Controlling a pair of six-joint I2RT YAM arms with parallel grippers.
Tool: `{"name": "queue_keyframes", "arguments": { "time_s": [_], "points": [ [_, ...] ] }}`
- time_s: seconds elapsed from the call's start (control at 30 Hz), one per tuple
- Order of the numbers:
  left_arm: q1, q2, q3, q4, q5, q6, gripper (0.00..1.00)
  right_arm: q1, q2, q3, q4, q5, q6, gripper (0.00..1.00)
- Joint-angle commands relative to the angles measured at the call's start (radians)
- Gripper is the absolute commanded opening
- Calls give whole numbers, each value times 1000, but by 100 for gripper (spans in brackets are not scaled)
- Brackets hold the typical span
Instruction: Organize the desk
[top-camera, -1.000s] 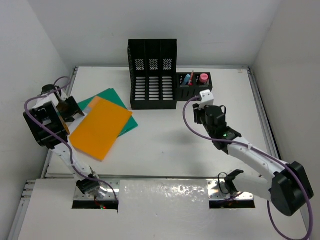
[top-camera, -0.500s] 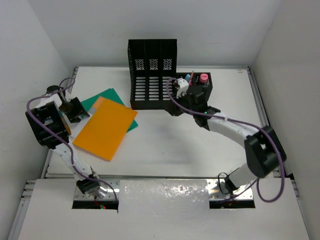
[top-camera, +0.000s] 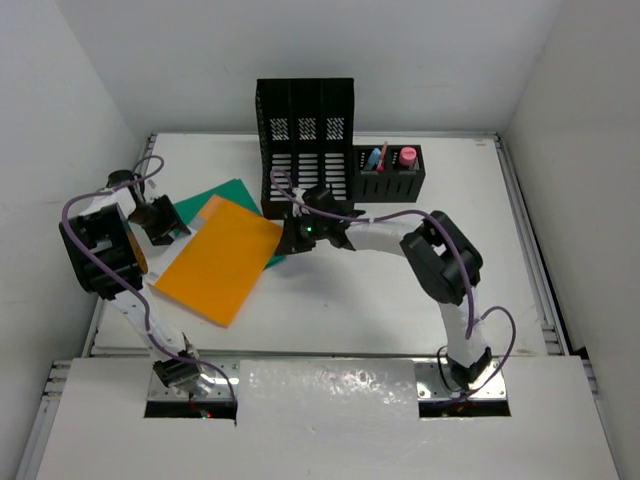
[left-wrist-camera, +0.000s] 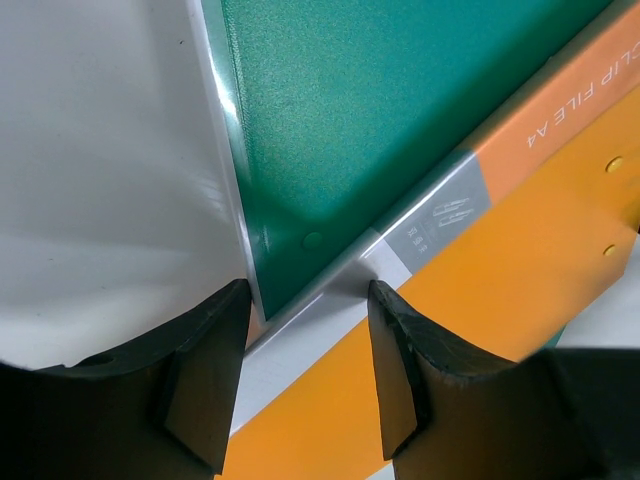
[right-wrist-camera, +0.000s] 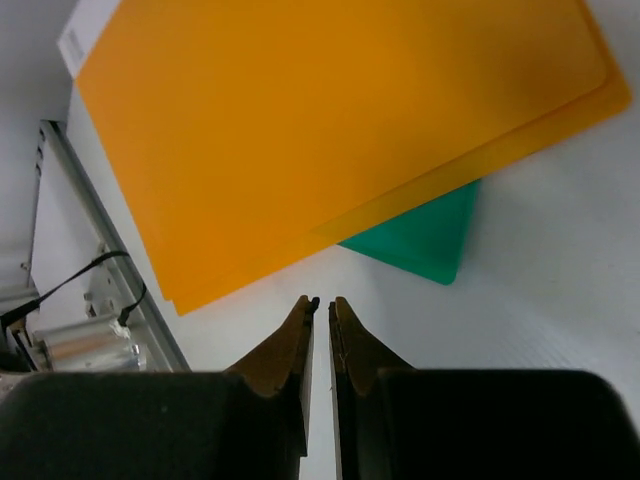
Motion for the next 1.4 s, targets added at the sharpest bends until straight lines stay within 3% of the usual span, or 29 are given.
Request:
{"name": "queue_keyframes", "arguments": {
  "time_s": [0.0, 0.4, 0.7, 1.07, 1.37],
  "points": [
    [-22, -47, -7, 28, 32, -28, 46, 7, 27, 73, -82, 34, 41, 9],
    [-59, -84, -56, 36, 23, -46, 47, 69, 142, 135, -173, 208, 9, 8],
    [-143, -93, -86, -5, 43, -35, 47, 104, 214, 206, -119, 191, 14, 7],
    [-160, -225, -154, -24, 179, -78, 47, 107, 219, 228, -118, 195, -8, 8],
    [-192, -363, -267, -61, 153, -101, 47, 107, 214, 224, -118, 203, -15, 8]
  ]
}}
